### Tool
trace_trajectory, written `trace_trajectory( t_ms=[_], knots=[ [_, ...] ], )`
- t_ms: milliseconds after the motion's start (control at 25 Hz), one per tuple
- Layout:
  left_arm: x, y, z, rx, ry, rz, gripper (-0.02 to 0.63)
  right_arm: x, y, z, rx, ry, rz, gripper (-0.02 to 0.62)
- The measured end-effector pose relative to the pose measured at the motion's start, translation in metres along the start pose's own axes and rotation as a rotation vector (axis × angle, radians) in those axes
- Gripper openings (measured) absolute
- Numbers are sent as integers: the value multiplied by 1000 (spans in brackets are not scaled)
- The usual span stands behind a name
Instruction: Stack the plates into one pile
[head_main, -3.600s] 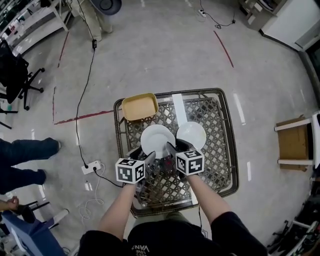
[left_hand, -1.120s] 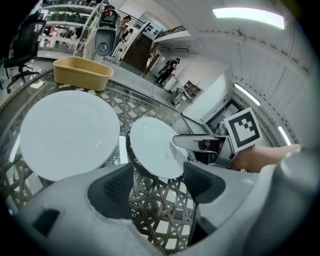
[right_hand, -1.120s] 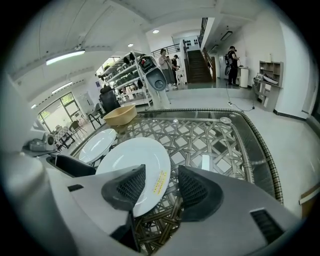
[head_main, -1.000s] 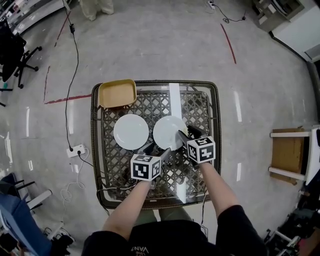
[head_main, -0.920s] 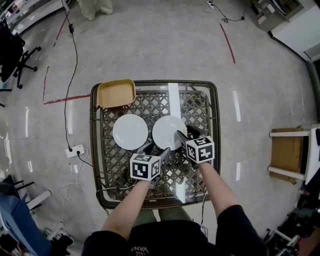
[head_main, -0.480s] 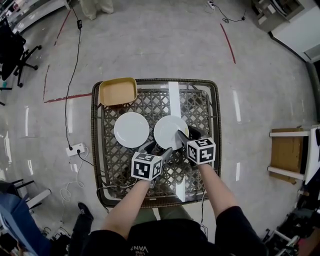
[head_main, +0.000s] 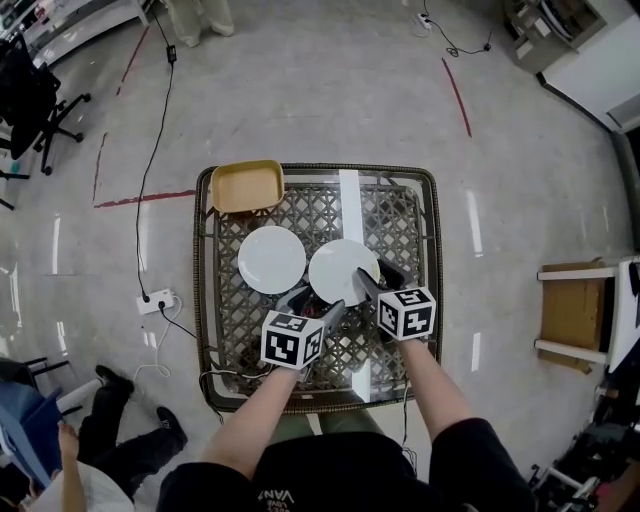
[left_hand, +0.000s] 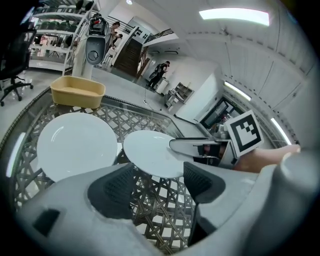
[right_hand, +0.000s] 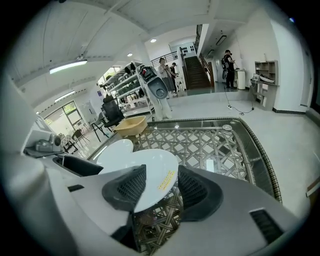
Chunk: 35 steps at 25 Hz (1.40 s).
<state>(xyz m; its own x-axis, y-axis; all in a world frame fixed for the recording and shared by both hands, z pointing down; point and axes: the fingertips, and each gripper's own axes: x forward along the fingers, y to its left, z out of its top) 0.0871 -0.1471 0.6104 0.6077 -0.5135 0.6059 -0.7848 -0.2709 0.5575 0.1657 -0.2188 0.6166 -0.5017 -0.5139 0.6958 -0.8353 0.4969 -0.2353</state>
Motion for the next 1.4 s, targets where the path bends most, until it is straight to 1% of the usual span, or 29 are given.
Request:
trace_trajectory(
  t_ms=[120,240,400,560,760,960,1240,1400],
  knots=[
    [-15,3,7,4,-27,10,308,-4,14,10,-4,-28,16,198],
    [-32,13,15,11,-50,36,308,-3,32,21,-14,-48,41,195],
    [-51,33,20,5,-62,83,308,12,57,31,-17,-58,79,195],
    [-65,62,20,-8,-67,126,308,34,82,34,-31,-46,112,195],
    [-73,98,13,-22,-45,168,308,65,105,26,-54,2,142,195],
    [-74,122,10,-34,-29,190,308,85,116,20,-78,42,152,195],
    [-70,138,1,-25,24,215,308,97,124,14,-114,84,154,195],
    [-68,141,-1,-30,33,215,308,100,126,12,-117,94,148,206]
  ],
)
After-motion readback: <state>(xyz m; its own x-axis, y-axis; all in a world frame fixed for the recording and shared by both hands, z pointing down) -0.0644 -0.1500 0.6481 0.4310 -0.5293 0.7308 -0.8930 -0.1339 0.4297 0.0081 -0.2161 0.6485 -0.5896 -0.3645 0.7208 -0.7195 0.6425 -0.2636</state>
